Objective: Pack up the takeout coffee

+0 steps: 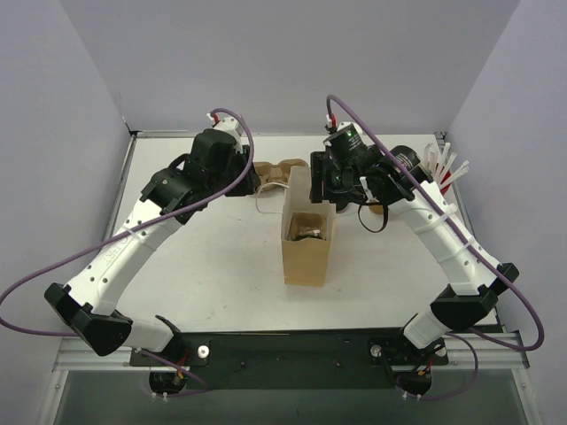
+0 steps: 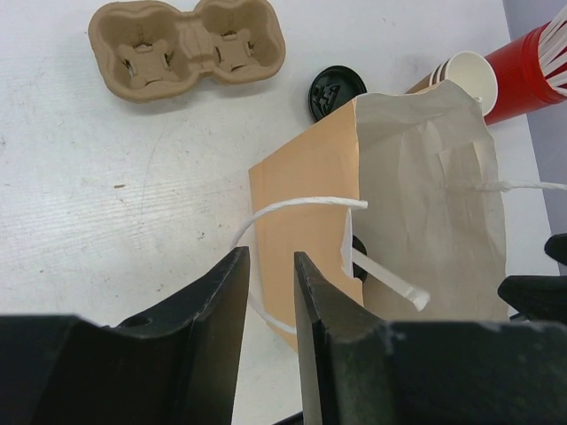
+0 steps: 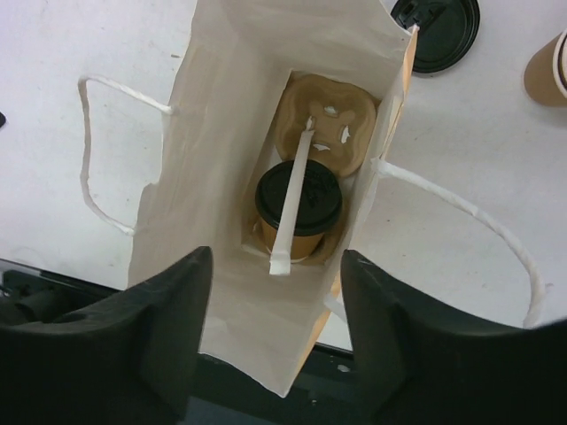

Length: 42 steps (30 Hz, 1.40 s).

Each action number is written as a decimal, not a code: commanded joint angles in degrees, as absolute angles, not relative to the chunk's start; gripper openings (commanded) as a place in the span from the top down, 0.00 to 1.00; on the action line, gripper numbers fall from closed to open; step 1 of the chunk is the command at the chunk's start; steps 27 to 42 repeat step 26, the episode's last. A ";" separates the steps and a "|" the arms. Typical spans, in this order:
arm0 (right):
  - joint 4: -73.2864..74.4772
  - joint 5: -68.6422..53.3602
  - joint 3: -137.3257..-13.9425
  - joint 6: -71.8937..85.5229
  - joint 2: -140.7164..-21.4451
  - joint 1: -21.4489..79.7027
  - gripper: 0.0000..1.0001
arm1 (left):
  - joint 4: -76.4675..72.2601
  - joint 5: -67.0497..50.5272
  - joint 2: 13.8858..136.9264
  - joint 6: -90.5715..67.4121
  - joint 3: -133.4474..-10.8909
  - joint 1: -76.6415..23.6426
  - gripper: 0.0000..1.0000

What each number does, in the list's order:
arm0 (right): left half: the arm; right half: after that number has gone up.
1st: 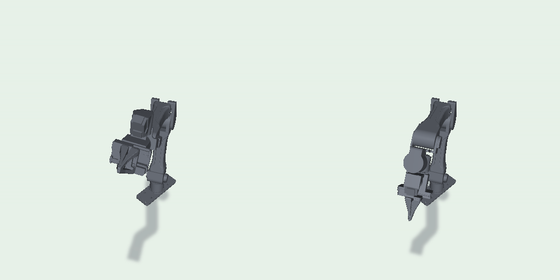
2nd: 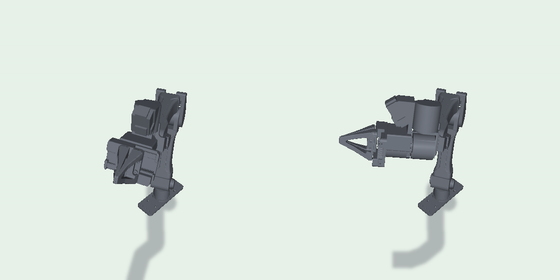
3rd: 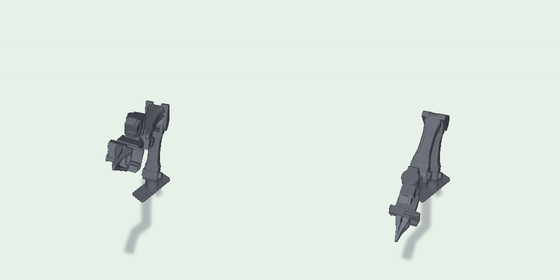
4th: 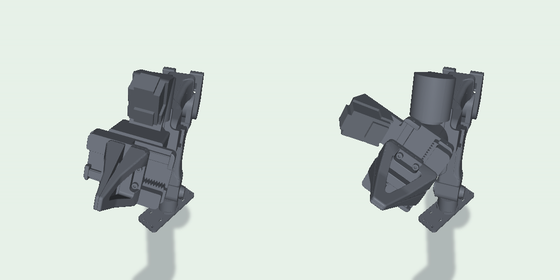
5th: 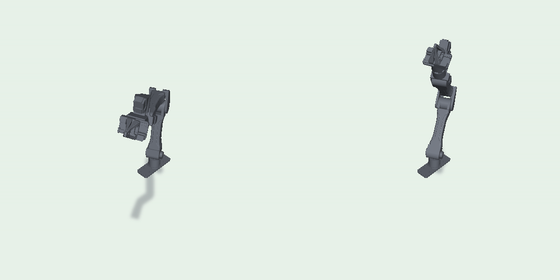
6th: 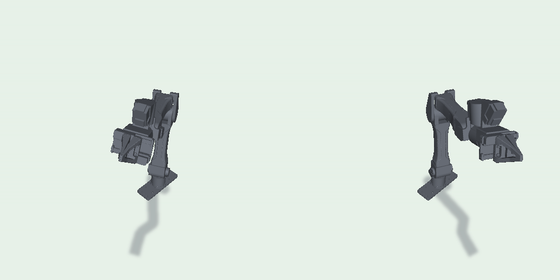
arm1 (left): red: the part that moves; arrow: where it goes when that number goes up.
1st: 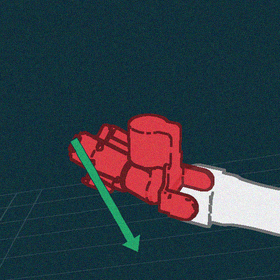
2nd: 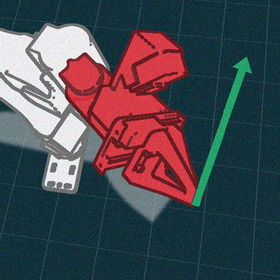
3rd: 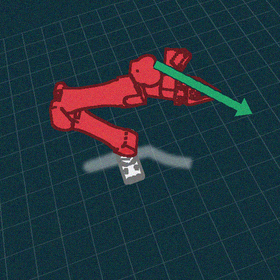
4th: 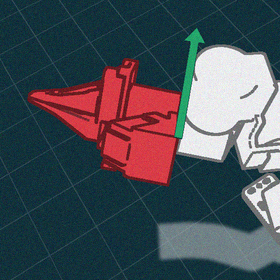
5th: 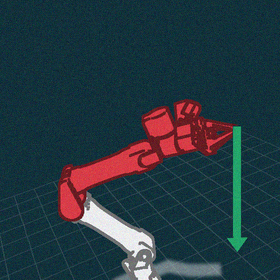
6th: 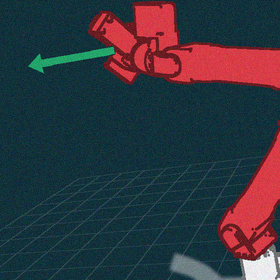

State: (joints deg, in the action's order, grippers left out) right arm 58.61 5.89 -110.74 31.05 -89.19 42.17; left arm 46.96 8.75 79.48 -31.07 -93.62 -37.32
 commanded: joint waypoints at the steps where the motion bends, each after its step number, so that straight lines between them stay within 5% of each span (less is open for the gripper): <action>1: 59.77 8.00 -113.64 29.88 -88.68 42.63 0.37 | 45.27 9.05 77.87 -30.94 -93.08 -36.91 0.60; 3: 59.42 7.91 -114.95 29.53 -88.42 42.54 0.19 | 45.26 8.97 77.87 -30.68 -92.81 -36.91 0.49; 4: 59.33 7.65 -115.31 29.44 -88.50 42.54 0.15 | 45.35 8.96 77.87 -30.15 -92.73 -36.83 0.28; 11: 56.87 7.29 -116.28 29.44 -85.62 42.10 0.07 | 45.79 12.04 76.03 -29.36 -90.79 -36.65 0.09; 23: 47.02 8.35 -106.62 30.50 -69.88 29.54 0.00 | 47.72 16.70 71.99 -28.39 -88.51 -35.69 0.06; 42: 47.02 8.44 -105.30 30.50 -68.82 28.48 0.00 | 47.64 16.87 71.81 -28.65 -88.59 -35.60 0.06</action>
